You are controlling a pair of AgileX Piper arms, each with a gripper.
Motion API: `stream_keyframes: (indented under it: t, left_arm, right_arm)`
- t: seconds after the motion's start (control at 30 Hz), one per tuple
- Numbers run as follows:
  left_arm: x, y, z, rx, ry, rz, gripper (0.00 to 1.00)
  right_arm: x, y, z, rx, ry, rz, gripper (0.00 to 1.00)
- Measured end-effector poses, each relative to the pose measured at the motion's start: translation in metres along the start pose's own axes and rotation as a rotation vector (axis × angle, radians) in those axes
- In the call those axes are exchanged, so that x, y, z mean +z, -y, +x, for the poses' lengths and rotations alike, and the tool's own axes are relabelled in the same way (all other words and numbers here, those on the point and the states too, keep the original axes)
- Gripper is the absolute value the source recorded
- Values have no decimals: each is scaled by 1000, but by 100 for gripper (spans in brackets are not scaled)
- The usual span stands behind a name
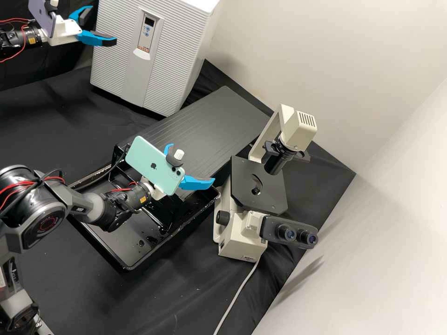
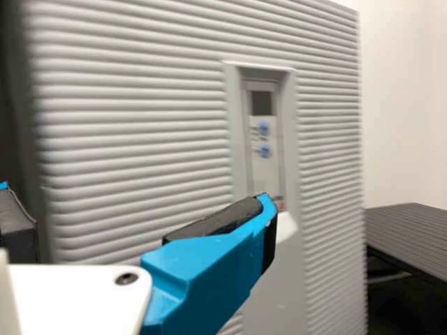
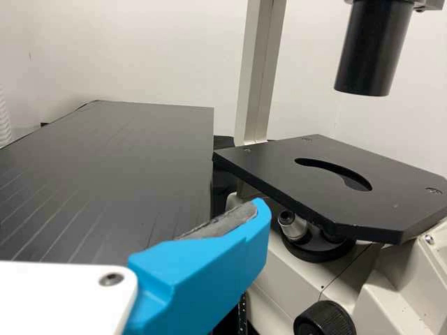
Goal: Open the incubator door
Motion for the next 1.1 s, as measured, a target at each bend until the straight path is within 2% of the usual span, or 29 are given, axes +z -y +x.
stream_keyframes:
  t: [0.17,0.43,0.63,0.9,1.1]
  left_arm:
    - [2,6,12,2,26,-38,100]
    - [-3,13,20,34,19,-68,100]
    - [-5,14,20,39,13,-48,100]
    - [-10,31,9,-19,-12,-65,100]
    - [-9,37,4,-45,-14,-79,100]
  right_arm:
    - [0,0,0,0,0,0,100]
    - [0,0,0,0,0,0,100]
    - [0,0,0,0,0,0,100]
    - [0,0,0,0,0,0,100]
    - [0,0,0,0,0,0,100]
